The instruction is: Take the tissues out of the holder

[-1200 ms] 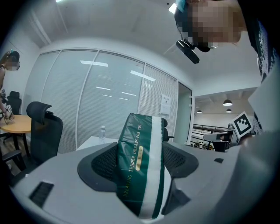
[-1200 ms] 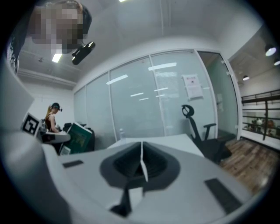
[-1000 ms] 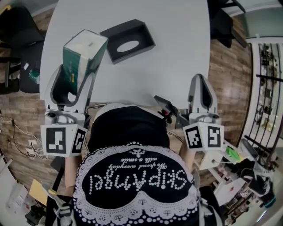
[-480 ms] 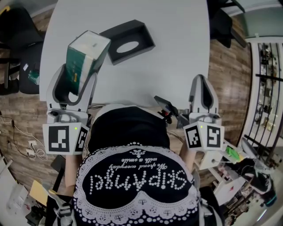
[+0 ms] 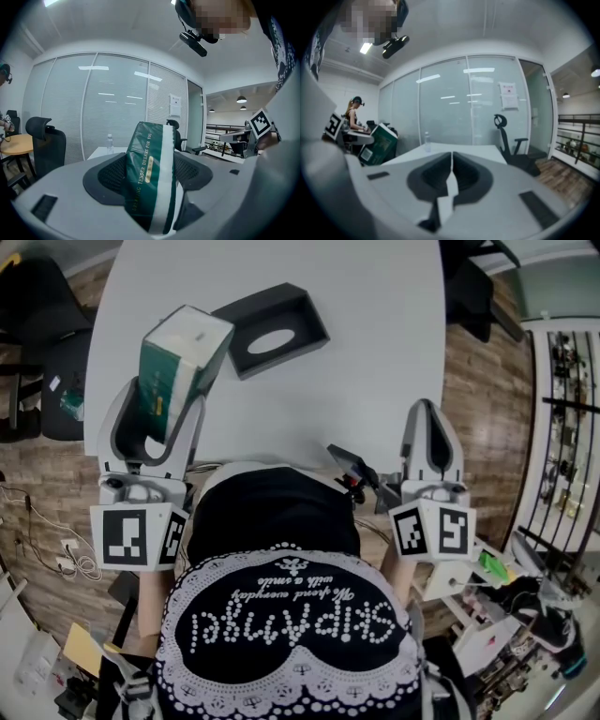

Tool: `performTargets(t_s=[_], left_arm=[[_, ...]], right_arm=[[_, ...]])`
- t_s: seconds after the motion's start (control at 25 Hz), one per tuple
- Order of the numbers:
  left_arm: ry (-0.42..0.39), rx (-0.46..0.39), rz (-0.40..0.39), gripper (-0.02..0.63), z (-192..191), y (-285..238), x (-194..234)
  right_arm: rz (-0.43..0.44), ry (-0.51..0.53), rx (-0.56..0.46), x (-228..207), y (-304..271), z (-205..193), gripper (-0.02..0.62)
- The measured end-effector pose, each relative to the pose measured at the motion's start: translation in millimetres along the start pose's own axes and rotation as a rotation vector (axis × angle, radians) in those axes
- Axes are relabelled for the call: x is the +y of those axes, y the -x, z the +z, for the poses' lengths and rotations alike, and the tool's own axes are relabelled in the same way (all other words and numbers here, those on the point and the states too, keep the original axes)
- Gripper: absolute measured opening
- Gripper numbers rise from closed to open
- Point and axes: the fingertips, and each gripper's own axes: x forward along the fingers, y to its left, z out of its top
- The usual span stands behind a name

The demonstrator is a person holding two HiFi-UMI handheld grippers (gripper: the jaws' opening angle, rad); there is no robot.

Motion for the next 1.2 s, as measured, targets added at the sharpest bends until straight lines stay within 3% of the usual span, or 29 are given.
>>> performTargets(t_s=[1.2], left_arm=[[0.001,-0.01,-0.003,0.336,1.8,-1.1,0.8]], right_arm=[[-0.01,0.005,-0.002,-0.1,-1.4,1.5,0.034]])
